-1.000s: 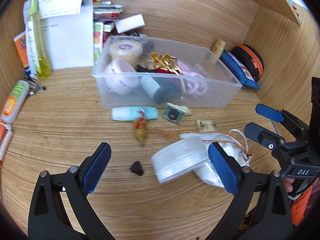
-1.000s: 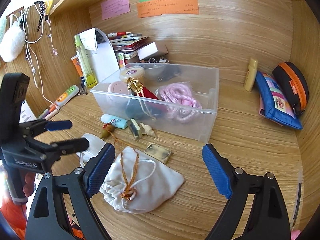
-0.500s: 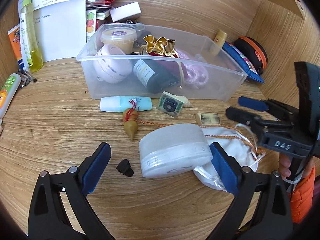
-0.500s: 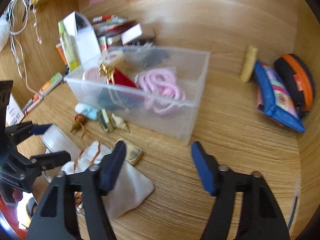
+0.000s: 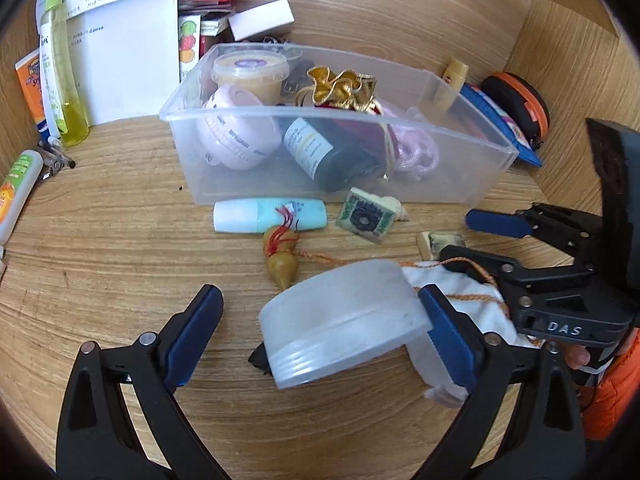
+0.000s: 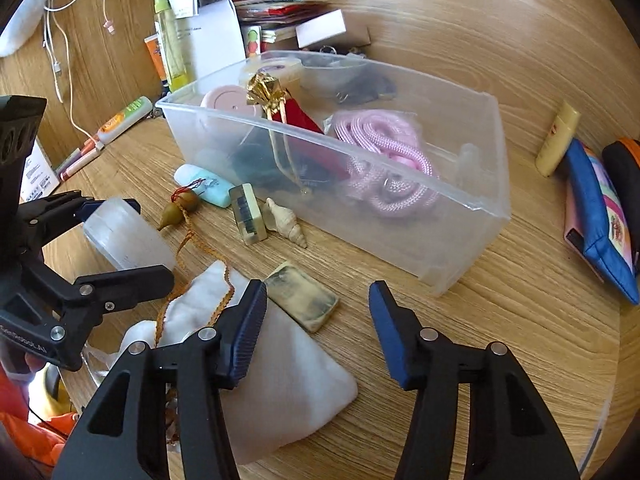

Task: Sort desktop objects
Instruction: 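Grasp the frosted white round container with the left tool while the right tool grasps the small gold tag, then carry the white container and gold tag into the clear box and open both tools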

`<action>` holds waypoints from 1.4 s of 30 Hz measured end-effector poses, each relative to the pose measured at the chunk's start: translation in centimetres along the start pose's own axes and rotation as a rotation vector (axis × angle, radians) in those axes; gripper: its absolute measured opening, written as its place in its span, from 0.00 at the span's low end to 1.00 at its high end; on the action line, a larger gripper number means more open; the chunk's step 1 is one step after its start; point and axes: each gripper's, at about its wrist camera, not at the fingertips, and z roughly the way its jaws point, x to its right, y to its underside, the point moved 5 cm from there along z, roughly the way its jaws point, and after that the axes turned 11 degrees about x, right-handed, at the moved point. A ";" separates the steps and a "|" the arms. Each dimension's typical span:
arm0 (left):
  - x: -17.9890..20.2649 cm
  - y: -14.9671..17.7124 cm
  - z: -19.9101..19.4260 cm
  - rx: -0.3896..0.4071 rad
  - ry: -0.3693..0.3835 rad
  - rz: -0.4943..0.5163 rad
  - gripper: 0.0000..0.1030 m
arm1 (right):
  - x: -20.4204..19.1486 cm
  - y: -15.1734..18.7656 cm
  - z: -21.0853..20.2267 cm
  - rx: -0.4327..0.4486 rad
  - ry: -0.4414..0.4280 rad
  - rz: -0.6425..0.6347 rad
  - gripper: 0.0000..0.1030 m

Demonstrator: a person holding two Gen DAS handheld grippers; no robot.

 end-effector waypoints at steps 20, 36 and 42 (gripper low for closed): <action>-0.3 0.3 -0.2 -0.002 0.030 -0.023 0.83 | 0.6 -0.1 1.5 -0.027 0.011 0.026 0.27; -0.2 -0.2 -0.9 0.036 0.016 -0.031 0.68 | 2.6 -0.7 -1.5 0.055 0.021 0.136 0.21; -0.3 -1.5 -2.3 0.079 0.006 -0.023 0.68 | 2.9 -1.9 -3.8 0.119 0.018 0.143 0.21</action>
